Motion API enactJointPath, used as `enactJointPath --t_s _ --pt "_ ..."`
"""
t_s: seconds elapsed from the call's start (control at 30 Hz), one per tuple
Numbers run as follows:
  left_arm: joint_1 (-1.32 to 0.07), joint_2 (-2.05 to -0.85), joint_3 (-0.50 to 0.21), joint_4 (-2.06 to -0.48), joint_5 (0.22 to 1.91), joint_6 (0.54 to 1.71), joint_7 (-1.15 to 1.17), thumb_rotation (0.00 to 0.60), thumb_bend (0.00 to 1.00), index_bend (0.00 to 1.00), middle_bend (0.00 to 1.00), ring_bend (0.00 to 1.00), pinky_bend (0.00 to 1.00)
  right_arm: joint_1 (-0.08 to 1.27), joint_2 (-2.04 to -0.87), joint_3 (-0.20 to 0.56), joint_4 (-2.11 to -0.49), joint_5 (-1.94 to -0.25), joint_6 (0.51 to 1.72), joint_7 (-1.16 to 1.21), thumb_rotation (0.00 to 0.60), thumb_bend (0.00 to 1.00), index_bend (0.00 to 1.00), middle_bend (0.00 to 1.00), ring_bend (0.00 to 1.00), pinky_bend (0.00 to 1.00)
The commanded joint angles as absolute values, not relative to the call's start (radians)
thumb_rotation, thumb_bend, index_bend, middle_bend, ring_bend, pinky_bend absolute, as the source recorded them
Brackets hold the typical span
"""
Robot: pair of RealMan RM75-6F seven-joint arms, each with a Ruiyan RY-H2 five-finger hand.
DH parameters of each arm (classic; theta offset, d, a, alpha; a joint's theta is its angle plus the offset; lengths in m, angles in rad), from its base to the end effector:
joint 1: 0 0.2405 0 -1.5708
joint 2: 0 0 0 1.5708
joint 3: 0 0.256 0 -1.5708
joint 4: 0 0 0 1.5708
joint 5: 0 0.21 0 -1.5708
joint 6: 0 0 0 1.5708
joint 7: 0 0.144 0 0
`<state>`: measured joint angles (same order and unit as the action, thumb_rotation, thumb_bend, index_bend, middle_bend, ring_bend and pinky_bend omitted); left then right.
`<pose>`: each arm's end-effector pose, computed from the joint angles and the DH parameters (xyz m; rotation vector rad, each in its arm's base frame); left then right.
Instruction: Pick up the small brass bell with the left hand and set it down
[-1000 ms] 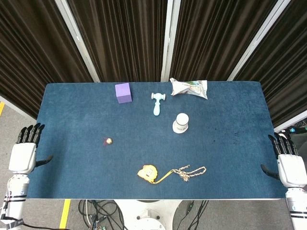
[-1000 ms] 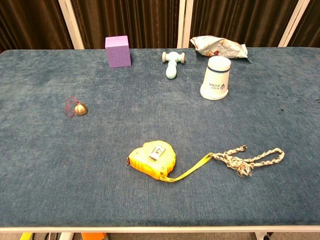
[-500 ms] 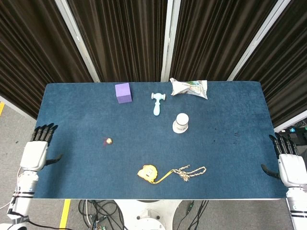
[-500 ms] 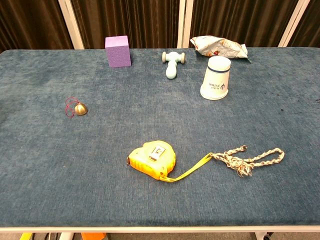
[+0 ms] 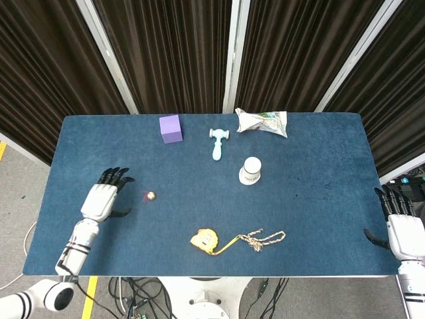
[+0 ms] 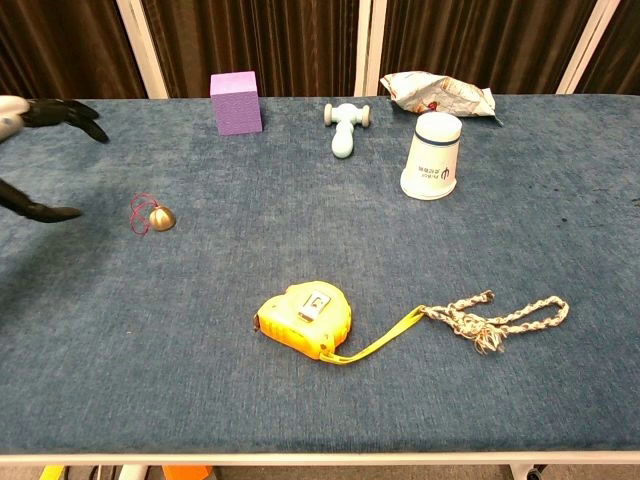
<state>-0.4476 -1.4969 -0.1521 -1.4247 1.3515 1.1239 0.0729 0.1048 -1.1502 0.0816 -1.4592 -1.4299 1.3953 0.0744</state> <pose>-0.2355 0.2966 0.0221 -1.6283 -1.0590 -1.0197 -0.3466 -0.1961 0.1637 1.3523 -0.9276 0.8231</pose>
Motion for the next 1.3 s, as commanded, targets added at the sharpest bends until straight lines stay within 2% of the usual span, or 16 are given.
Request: enactJointPath --t_s 0.03,0.43,1.3 --pt "-0.49 -1.532 -0.17 -1.387 1.321 1.07 0.086 0.6 0.19 0.27 0.09 0.0 0.0 0.106 -1.149 0.083 -1.456 -1.427 1.392 0.078 0.6 0.11 0.0 0.0 0.0 0.0" --pt "-0.575 -1.614 -0.186 -1.28 1.28 0.969 0.047 0.6 0.23 0.34 0.11 0.0 0.0 0.105 -1.148 0.081 -1.441 -1.419 1.381 0.094 0.6 0.1 0.0 0.0 0.0 0.0" --pt "-0.622 -1.655 -0.174 -1.202 1.254 0.933 0.017 0.6 0.33 0.5 0.14 0.0 0.0 0.101 -1.157 0.078 -1.412 -1.41 1.367 0.118 0.6 0.1 0.0 0.0 0.0 0.0"
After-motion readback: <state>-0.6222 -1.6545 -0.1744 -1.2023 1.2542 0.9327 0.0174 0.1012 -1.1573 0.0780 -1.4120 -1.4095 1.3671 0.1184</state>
